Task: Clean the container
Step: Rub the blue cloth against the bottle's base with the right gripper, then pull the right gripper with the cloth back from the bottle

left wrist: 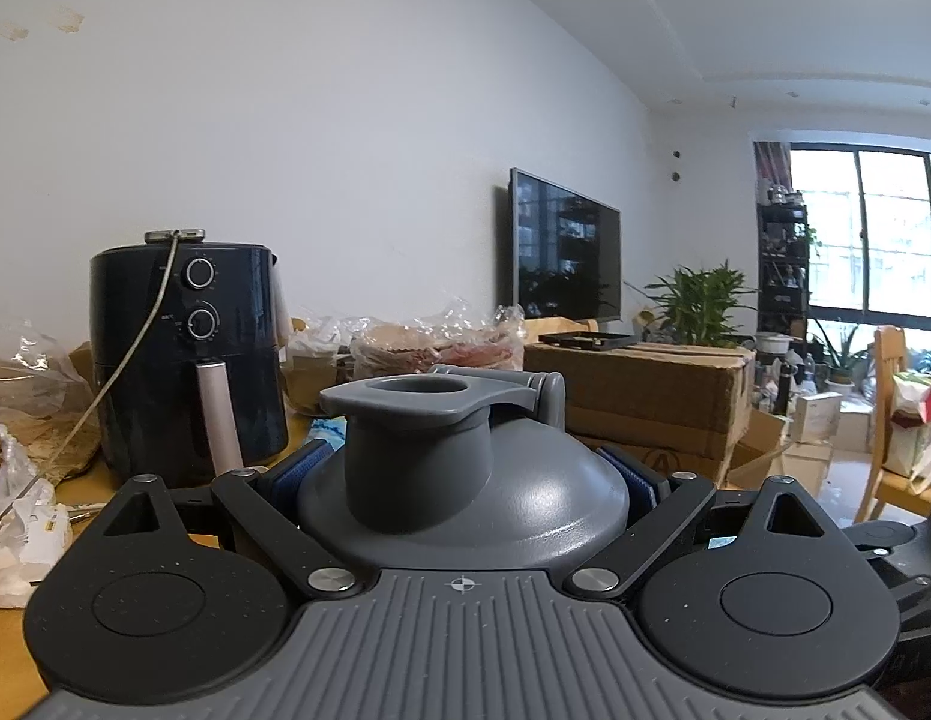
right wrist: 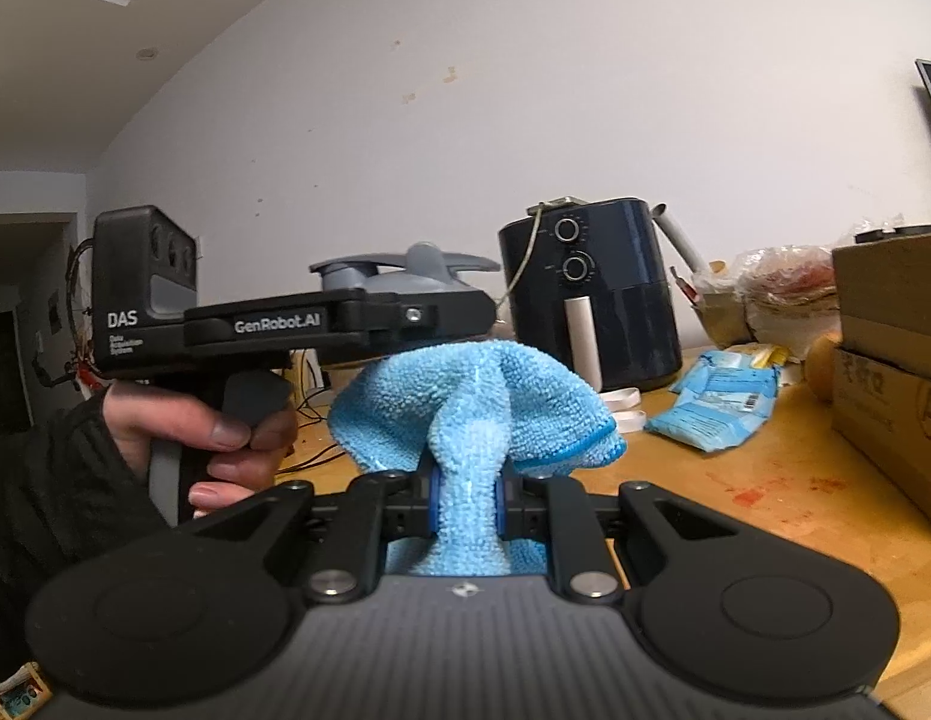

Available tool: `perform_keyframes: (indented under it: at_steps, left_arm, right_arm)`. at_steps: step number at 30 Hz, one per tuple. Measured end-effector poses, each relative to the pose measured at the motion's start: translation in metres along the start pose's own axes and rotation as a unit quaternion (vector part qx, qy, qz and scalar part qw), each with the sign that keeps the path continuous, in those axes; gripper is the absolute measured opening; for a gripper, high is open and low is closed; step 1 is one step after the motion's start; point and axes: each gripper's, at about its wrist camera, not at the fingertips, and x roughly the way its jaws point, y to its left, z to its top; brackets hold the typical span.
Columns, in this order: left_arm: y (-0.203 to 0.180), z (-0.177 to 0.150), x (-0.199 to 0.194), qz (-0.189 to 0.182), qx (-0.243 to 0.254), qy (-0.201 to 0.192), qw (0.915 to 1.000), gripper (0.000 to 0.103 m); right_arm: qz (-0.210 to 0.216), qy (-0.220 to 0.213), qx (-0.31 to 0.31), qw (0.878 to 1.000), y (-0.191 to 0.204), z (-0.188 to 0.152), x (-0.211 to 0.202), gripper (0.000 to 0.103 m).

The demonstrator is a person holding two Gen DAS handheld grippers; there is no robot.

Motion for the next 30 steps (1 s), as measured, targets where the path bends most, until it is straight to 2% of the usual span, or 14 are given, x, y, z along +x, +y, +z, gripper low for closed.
perform_keyframes:
  at_steps: [10, 14, 19, 25, 30]
  left_arm:
    - [-0.014, 0.002, -0.008, 0.059, -0.020, -0.022, 0.9978, 0.095]
    - [-0.020, 0.008, -0.012, 0.105, -0.030, -0.038, 0.9933, 0.095]
    - [-0.024, 0.017, -0.013, 0.190, -0.040, -0.042, 0.9801, 0.095]
    - [-0.021, 0.021, -0.015, 0.264, -0.047, -0.047, 0.9624, 0.095]
    - [-0.021, 0.024, -0.009, 0.332, -0.048, -0.033, 0.9415, 0.095]
  right_arm:
    - [-0.011, 0.000, 0.000, 1.000, -0.005, 0.001, -0.003, 0.012]
    - [-0.010, 0.002, 0.001, 1.000, -0.005, 0.001, -0.003, 0.012]
    - [-0.009, 0.003, 0.001, 1.000, -0.004, 0.000, -0.002, 0.012]
    - [-0.009, 0.001, 0.004, 1.000, -0.005, 0.000, -0.003, 0.012]
    - [-0.009, 0.002, 0.006, 1.000, -0.006, -0.001, -0.004, 0.012]
